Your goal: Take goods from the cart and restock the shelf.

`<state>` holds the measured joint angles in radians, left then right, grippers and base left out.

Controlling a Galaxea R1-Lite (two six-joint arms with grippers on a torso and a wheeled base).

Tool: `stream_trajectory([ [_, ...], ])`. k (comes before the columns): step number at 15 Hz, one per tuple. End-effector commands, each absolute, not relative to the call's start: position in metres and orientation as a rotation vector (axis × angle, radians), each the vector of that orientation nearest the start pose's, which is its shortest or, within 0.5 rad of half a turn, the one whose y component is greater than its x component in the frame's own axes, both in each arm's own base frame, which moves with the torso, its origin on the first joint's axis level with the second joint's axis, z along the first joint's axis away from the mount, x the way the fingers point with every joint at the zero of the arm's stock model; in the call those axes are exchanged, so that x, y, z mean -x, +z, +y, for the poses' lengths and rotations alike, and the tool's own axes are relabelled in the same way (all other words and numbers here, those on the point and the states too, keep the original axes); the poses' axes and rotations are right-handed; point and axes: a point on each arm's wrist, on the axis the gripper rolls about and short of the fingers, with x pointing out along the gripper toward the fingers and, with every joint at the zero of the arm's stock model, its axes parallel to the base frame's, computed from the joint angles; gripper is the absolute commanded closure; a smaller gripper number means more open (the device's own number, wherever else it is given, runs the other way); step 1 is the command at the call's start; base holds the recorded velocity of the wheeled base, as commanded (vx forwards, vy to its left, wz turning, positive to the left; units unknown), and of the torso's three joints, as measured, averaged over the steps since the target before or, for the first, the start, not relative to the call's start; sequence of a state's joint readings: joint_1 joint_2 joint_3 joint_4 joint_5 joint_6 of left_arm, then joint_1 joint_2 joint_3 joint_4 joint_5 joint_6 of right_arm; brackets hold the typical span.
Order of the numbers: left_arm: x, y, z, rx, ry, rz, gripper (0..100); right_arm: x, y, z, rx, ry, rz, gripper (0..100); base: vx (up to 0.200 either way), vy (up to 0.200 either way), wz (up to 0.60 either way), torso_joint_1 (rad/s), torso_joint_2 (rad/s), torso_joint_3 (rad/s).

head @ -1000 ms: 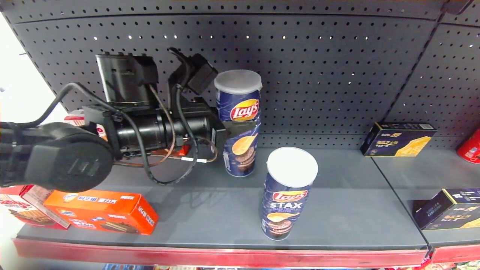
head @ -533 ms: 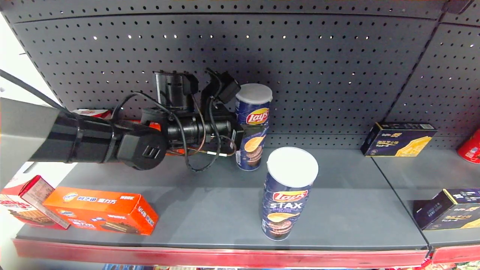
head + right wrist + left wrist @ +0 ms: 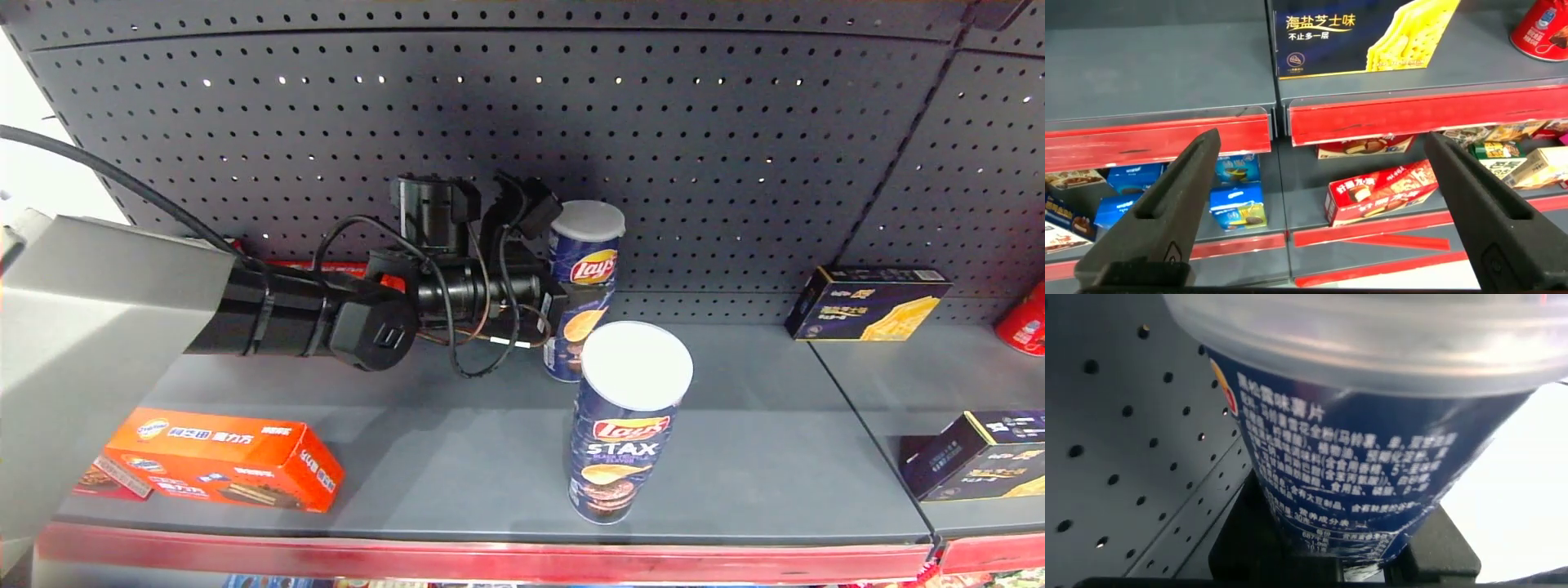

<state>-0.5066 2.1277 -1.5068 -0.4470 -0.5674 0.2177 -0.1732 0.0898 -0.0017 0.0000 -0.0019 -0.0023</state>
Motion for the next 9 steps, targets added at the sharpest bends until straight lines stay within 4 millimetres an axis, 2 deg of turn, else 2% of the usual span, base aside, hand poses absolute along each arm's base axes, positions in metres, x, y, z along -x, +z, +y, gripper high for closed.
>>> stream_trajectory([
  [1,-0.381,0.192,-0.229,-0.190,-1.095,0.075,100,0.015,0.078,0.003,-0.005,-0.175,0.091,0,0.000,0.000,0.00,0.000,0.00,0.000],
  [8,-0.384,0.179,-0.232,-0.199,-1.098,0.097,100,0.015,0.078,0.003,-0.005,-0.175,0.092,0,0.000,0.000,0.00,0.000,0.00,0.000],
  [9,-0.384,0.179,-0.232,-0.199,-1.098,0.098,0,0.015,0.078,0.003,-0.005,-0.175,0.091,0,0.000,0.000,0.00,0.000,0.00,0.000],
])
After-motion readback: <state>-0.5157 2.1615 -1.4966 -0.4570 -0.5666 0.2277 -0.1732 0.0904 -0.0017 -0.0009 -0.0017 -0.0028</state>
